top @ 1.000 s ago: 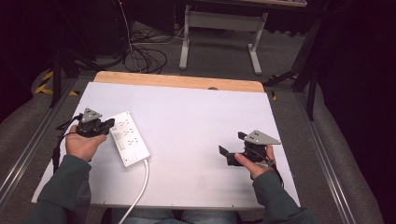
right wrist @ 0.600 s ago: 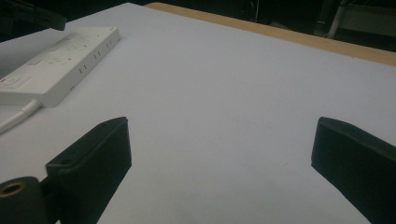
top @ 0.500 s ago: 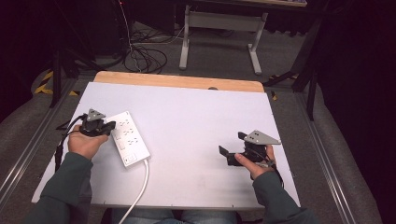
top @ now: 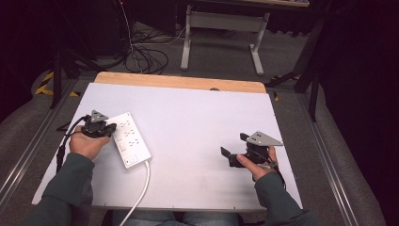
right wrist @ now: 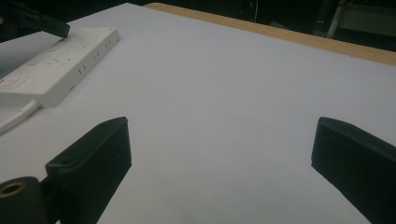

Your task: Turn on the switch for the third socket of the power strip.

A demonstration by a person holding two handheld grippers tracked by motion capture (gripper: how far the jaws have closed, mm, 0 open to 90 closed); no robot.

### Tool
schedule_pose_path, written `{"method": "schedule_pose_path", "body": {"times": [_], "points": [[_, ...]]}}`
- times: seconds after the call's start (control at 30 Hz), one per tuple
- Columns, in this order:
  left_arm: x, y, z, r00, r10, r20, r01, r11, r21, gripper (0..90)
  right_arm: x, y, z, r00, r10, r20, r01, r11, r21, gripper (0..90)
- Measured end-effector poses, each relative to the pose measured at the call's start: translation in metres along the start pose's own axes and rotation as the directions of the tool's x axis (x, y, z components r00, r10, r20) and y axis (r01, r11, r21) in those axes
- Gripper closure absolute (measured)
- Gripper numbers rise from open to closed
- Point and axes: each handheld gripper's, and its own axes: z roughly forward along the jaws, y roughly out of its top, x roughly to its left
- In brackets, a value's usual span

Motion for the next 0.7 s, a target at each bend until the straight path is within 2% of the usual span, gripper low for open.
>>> {"method": "schedule_pose_path", "body": {"times": [0.33, 0.43, 0.67, 0.7], "points": [[-0.0009, -0.0002, 0.0003, 0.9999, 0.010, -0.007, -0.010, 1.0000, -0.001, 89.9, 0.0001, 0.0000, -0.0002, 1.0000, 0.000, 0.000, 0.000, 1.000, -0.001, 5.6], [-0.0056, -0.0004, 0.0013, 0.9993, 0.032, -0.019, -0.032, 0.9993, 0.020, 90.0, 0.0005, 0.0001, -0.0003, 1.0000, -0.001, 0.002, 0.001, 1.000, 0.001, 5.6], [-0.0068, -0.0005, 0.0015, 0.9995, 0.031, -0.005, -0.031, 0.9994, 0.014, 89.9, 0.0004, 0.0000, -0.0003, 1.0000, -0.002, 0.003, 0.002, 1.000, 0.002, 5.7], [-0.0066, -0.0011, 0.0021, 0.9993, 0.033, -0.019, -0.033, 0.9995, 0.004, 89.8, 0.0005, -0.0001, 0.0000, 1.0000, 0.000, 0.002, 0.000, 1.000, 0.001, 5.7]]}}
